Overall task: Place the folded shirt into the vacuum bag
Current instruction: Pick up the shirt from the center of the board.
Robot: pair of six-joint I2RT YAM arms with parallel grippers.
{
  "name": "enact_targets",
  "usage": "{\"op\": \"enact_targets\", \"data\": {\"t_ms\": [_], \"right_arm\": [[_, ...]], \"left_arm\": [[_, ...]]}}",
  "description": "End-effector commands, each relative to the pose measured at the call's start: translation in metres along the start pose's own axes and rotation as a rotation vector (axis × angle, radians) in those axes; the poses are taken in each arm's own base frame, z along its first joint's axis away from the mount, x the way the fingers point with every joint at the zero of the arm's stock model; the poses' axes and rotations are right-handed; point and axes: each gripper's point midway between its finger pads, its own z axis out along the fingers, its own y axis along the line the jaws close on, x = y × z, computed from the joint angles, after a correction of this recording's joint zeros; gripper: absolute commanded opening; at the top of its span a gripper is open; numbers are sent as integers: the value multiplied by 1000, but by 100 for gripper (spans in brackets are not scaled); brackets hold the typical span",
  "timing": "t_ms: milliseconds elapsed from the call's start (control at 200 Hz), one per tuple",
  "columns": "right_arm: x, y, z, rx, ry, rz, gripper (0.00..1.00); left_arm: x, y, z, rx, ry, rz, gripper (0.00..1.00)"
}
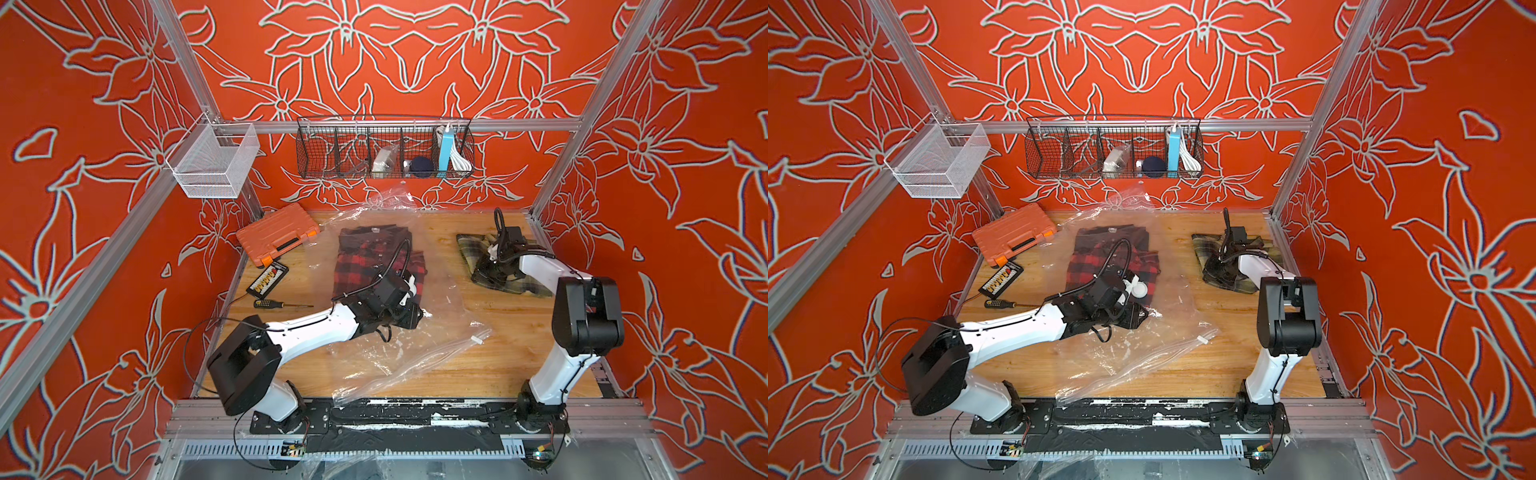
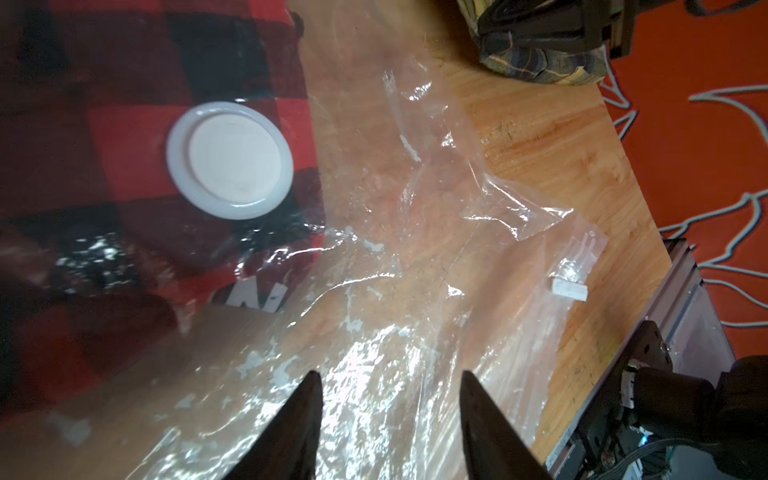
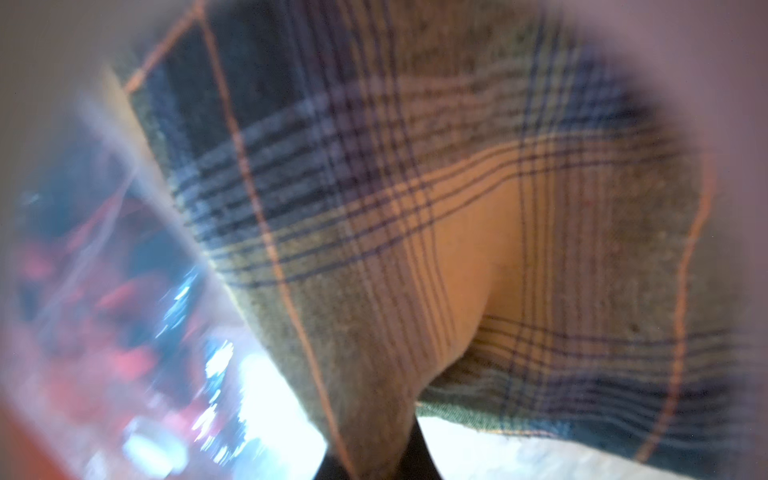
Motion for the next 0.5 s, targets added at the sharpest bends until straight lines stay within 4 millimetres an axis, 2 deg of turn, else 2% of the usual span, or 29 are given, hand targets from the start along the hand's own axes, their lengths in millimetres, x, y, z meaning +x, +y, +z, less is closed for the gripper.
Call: {"op": "enact_targets", "data": {"t_ms": [0,115,320,400,495], "right_arm": [[12,23,-13,-112,8,1,0],[25,37,-30,-149,25,-33,0],[64,52,-55,-166,49,-103,0],[83,49,-61,-167,65,-108,0],[107,50,-65,-190,85,-102,0]], "left_arm": [[-8,-23,13,77,-18,1,53],[0,-36,34,122,17,-2,53],[13,-34,71,121,73,9,53],[11,-35,74,121,76,27,53],[4,-34,66,119,61,28,53]]}}
